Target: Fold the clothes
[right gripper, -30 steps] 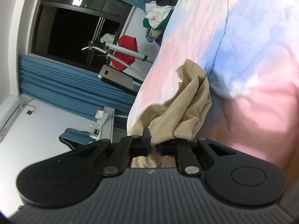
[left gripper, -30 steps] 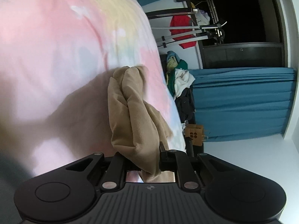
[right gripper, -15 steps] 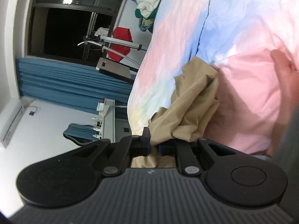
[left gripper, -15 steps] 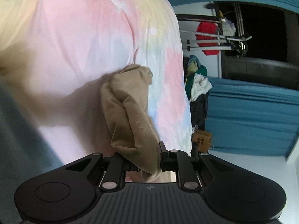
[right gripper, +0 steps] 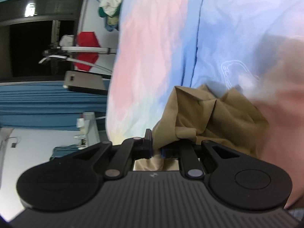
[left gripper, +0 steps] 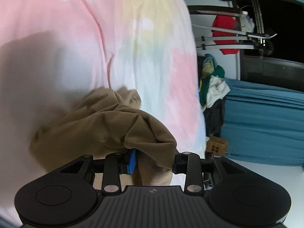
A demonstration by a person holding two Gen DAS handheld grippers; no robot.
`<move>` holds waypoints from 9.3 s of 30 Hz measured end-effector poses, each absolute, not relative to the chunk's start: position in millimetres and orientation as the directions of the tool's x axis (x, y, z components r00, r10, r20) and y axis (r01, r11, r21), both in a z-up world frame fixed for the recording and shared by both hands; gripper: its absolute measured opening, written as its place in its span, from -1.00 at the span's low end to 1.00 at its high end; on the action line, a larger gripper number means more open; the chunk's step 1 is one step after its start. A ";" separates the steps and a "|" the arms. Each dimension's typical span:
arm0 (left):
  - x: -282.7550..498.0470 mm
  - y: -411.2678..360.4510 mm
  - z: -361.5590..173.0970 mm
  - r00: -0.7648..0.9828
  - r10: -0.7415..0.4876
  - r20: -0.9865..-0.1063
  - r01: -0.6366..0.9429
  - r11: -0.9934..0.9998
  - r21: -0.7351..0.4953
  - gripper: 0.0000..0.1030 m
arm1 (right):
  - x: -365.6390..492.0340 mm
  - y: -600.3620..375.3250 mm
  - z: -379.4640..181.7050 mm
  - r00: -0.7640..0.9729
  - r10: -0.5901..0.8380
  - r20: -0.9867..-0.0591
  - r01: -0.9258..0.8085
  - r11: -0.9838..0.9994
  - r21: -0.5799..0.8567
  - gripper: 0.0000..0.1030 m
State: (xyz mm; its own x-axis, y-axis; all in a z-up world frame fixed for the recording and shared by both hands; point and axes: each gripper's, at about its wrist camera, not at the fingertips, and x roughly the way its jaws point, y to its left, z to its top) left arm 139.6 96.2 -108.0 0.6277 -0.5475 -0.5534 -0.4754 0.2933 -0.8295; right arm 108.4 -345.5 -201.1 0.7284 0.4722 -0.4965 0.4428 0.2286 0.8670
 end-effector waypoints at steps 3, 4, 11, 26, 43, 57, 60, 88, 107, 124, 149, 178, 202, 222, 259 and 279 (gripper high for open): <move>162.4 95.4 -127.7 0.600 -0.573 -0.558 -0.452 0.333 -0.828 -0.31 | 129.2 -348.8 -228.2 0.701 0.488 -0.520 0.478 0.219 0.851 -0.74; 164.7 94.2 -126.7 0.596 -0.579 -0.556 -0.434 0.350 -0.830 -0.31 | 132.9 -349.9 -234.9 0.694 0.495 -0.523 0.486 0.215 0.847 -0.74; 180.4 85.7 -119.6 0.563 -0.623 -0.543 -0.300 0.458 -0.837 -0.03 | 138.1 -352.4 -236.8 0.697 0.538 -0.474 0.434 0.210 0.876 -0.59; 163.7 17.2 -82.7 0.692 -0.345 -0.634 0.178 0.933 -0.313 0.59 | 106.6 -272.6 -161.3 0.781 0.402 -0.477 -0.141 0.858 0.493 0.14; 134.6 -14.6 -94.9 0.703 -0.274 -0.656 0.238 0.960 -0.146 0.60 | 117.7 -257.0 -178.5 0.738 0.320 -0.594 -0.086 0.918 0.387 -0.26; 104.2 -14.3 -103.8 0.693 -0.230 -0.684 0.215 0.971 -0.108 0.62 | 89.5 -242.5 -175.4 0.709 0.316 -0.630 -0.136 0.938 0.318 -0.29; 108.8 -17.7 -105.2 0.684 -0.223 -0.694 0.213 0.972 -0.102 0.63 | 96.9 -243.1 -184.0 0.693 0.319 -0.646 -0.122 0.936 0.331 -0.29; 71.1 76.5 -166.1 0.600 -0.566 -0.565 -0.316 0.481 -0.818 0.92 | 76.8 -296.9 -165.8 0.739 0.407 -0.536 0.018 0.784 0.621 -0.22; 107.9 82.9 -156.9 0.755 -0.582 -0.301 -0.148 0.296 -0.944 0.92 | 71.6 -255.4 -246.0 0.491 0.831 -0.260 0.293 0.124 0.948 0.61; 116.2 57.7 -172.4 0.678 -0.643 -0.358 -0.189 0.318 -0.929 0.97 | 84.4 -284.6 -256.2 0.734 0.605 -0.310 0.328 0.084 0.941 0.18; 136.0 64.3 -191.1 0.798 -0.457 -0.394 -0.290 0.282 -0.915 0.12 | 98.1 -303.7 -245.2 0.718 0.616 -0.324 0.284 0.165 0.944 -0.18; 145.6 41.4 -132.9 0.795 -0.521 -0.309 -0.185 0.277 -0.943 -0.32 | 115.4 -341.6 -191.3 0.834 0.521 -0.184 0.099 0.186 0.977 -0.42; 349.1 -347.3 -124.1 0.545 -0.748 -0.379 0.217 0.563 -0.797 -0.35 | 208.3 -641.0 -170.4 0.979 0.059 -0.198 0.156 0.414 0.897 -0.43; 319.1 -314.2 -165.7 0.438 -0.652 -0.619 0.277 0.753 -0.597 0.42 | 165.2 -591.1 -253.2 0.843 0.163 -0.513 0.453 0.300 0.840 -0.25; 9.6 -196.7 14.3 0.756 -0.508 -0.412 0.560 0.829 0.006 0.99 | -44.4 -370.2 -65.8 0.912 -0.178 -0.369 0.275 0.934 0.229 0.65; 16.7 -185.3 -11.2 0.748 -0.523 -0.408 0.569 0.822 -0.008 0.99 | -29.7 -341.5 -98.5 0.879 -0.307 -0.364 0.354 0.932 0.071 0.65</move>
